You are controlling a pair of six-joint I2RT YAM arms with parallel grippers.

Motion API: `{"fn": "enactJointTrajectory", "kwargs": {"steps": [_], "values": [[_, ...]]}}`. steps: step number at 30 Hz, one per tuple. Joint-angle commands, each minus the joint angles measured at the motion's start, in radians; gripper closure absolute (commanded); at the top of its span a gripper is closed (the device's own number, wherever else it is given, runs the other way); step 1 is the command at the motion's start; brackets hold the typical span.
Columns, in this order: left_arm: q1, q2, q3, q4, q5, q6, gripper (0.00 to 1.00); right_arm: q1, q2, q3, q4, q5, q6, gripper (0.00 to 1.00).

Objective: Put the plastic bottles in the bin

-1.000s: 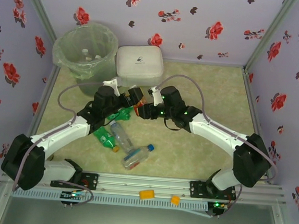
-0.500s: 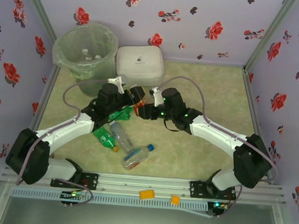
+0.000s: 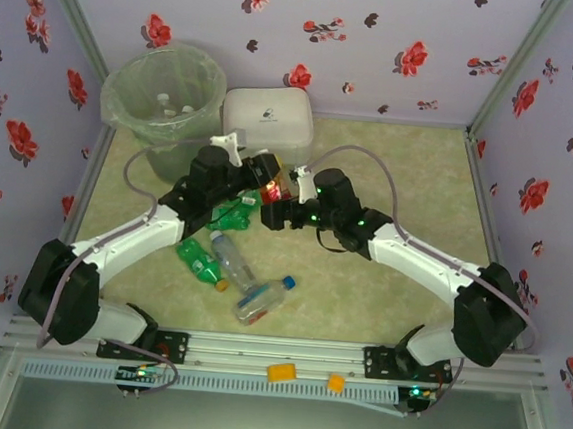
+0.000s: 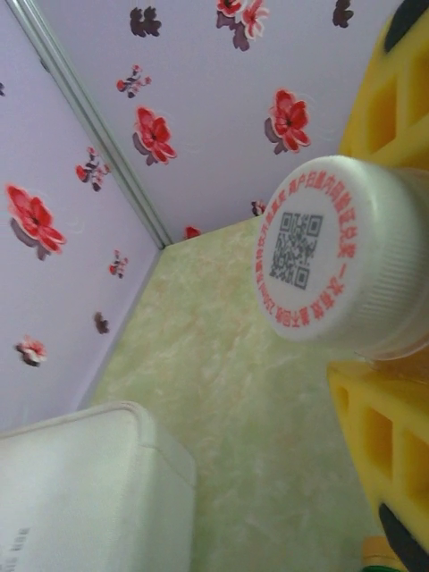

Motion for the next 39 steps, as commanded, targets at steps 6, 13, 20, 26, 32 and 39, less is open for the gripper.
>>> {"fn": "enactJointTrajectory", "kwargs": {"steps": [6, 13, 20, 26, 32, 39], "values": [[0.155, 0.038, 0.287, -0.146, 0.005, 0.236, 0.64, -0.001, -0.138, -0.080, -0.018, 0.106, -0.001, 0.00], [0.325, 0.076, 0.505, -0.249, 0.019, 0.346, 0.64, -0.001, -0.163, -0.105, -0.065, 0.196, 0.026, 0.00], [0.496, 0.125, 0.676, -0.360, 0.019, 0.382, 0.65, -0.001, -0.211, -0.153, -0.080, 0.275, 0.042, 0.00], [0.563, 0.182, 0.700, -0.381, 0.016, 0.373, 0.65, -0.002, -0.217, -0.148, -0.101, 0.291, 0.046, 0.00], [0.590, 0.318, 0.781, -0.481, 0.051, 0.340, 0.64, -0.001, -0.231, -0.135, -0.130, 0.290, 0.057, 0.00], [0.590, 0.422, 0.868, -0.539, 0.103, 0.315, 0.28, -0.001, -0.258, -0.160, -0.131, 0.304, 0.108, 0.00]]}}
